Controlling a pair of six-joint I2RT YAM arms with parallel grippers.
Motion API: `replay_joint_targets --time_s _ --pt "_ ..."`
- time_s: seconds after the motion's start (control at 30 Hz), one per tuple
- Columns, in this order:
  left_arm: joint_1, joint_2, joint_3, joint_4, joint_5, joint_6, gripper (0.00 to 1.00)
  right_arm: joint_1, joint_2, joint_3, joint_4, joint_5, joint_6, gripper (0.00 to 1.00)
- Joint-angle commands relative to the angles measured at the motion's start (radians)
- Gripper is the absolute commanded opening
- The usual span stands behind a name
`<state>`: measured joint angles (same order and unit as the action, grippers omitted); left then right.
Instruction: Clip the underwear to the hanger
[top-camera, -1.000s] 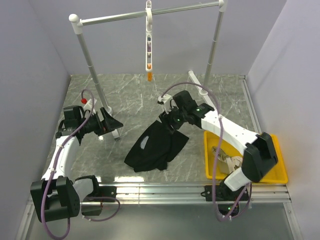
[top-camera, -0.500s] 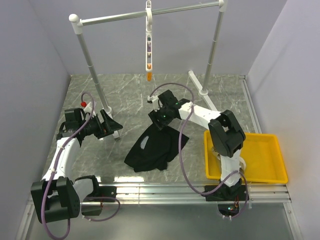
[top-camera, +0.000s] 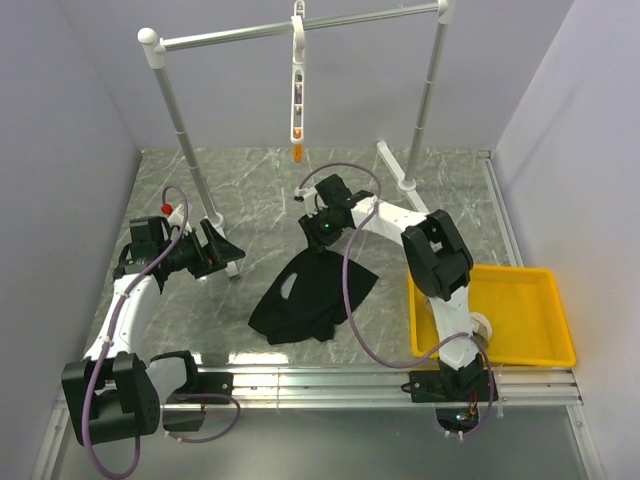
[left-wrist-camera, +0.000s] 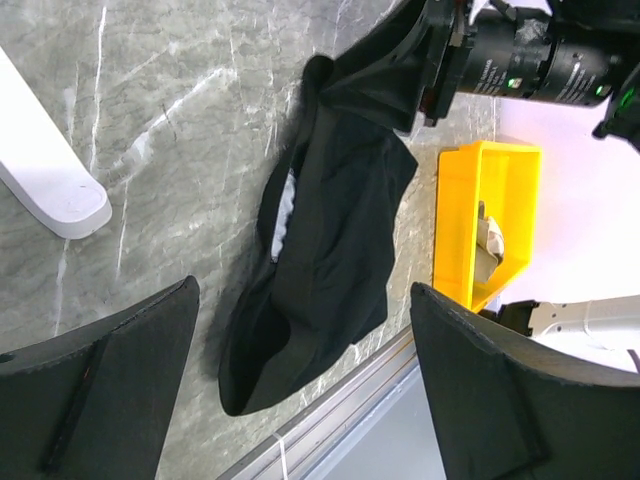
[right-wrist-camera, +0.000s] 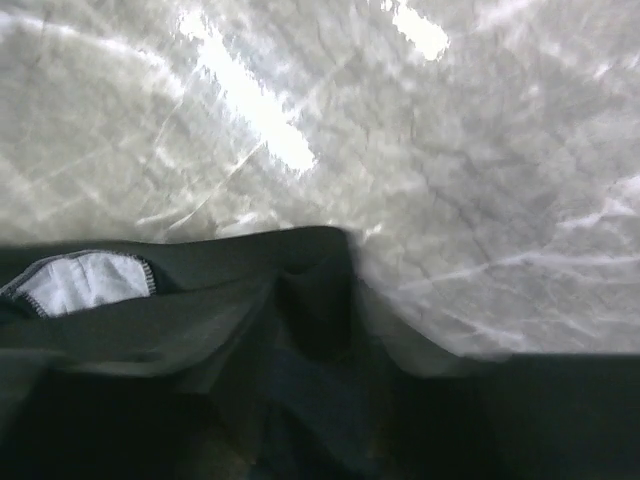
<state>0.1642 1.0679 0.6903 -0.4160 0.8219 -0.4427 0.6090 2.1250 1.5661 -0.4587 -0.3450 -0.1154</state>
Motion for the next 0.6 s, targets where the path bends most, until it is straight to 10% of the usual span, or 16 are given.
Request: replay_joint_targets --time_s 0.0,0.1,0.37,0.57 --pt "0.003 0.018 0.050 0.000 0.000 0.019 0.92 -0.052 -0.019 0.020 -0.044 -0.158 0.003 0.39" --pt "0.003 0.066 0.092 -0.030 0.020 0.057 0.92 -0.087 -0.052 -0.008 -0.072 -0.204 -0.012 0.00" --pt "-0.015 0.147 0.193 -0.113 0.065 0.192 0.89 -0.164 -0.307 -0.136 -0.078 -0.298 0.023 0.00" --pt "-0.144 0.230 0.305 -0.319 -0.059 0.594 0.86 -0.172 -0.399 -0.176 -0.126 -0.333 0.008 0.00"
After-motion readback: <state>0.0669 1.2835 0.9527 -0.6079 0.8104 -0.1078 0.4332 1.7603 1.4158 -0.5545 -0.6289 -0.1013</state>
